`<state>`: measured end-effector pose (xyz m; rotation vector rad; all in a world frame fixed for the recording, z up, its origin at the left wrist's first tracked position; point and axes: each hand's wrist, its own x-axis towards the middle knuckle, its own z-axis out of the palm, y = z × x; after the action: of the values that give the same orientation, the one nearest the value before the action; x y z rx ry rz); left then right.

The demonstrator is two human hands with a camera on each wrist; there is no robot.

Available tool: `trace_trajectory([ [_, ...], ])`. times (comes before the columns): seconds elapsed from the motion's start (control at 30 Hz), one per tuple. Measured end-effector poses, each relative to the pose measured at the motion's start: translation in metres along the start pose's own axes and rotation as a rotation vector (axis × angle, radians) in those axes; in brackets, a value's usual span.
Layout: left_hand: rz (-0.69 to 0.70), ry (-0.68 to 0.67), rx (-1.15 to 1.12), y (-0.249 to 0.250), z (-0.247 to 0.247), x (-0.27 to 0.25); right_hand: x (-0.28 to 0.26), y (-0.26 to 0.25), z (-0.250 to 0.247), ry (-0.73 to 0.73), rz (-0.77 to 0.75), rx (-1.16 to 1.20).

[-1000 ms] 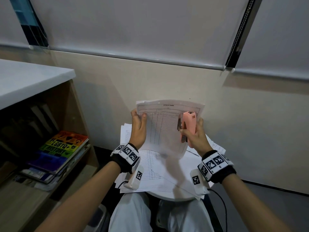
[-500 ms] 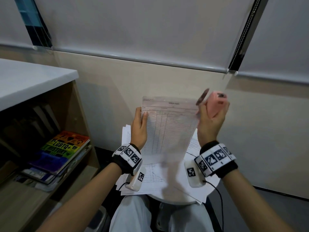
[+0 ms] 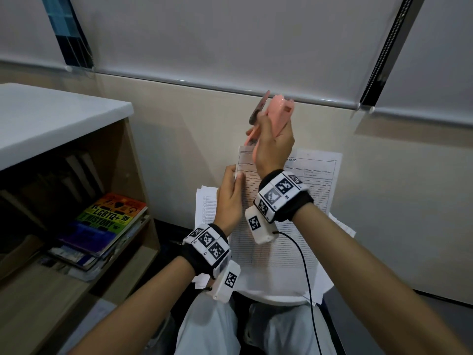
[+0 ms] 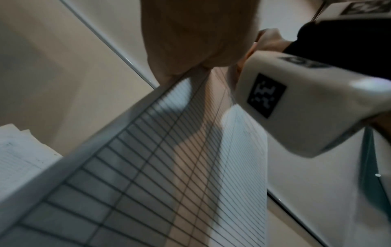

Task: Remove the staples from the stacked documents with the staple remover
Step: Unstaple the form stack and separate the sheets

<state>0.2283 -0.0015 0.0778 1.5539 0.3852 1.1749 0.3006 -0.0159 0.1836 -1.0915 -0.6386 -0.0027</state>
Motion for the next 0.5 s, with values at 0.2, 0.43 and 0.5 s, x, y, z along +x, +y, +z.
trace_trajectory([
  [0.2, -0.032, -0.06, -0.031, 0.0, -0.001, -0.004, -0.006, 0.01, 0.004, 0.007, -0.093, -0.075],
  [0.43, -0.087, -0.147, -0.041, -0.013, -0.005, -0.019, -0.001, 0.015, -0.006, -0.03, -0.042, -0.124],
  [0.5, -0.093, -0.116, -0.027, -0.015, -0.006, -0.017, 0.005, 0.017, -0.015, -0.037, 0.019, -0.16],
])
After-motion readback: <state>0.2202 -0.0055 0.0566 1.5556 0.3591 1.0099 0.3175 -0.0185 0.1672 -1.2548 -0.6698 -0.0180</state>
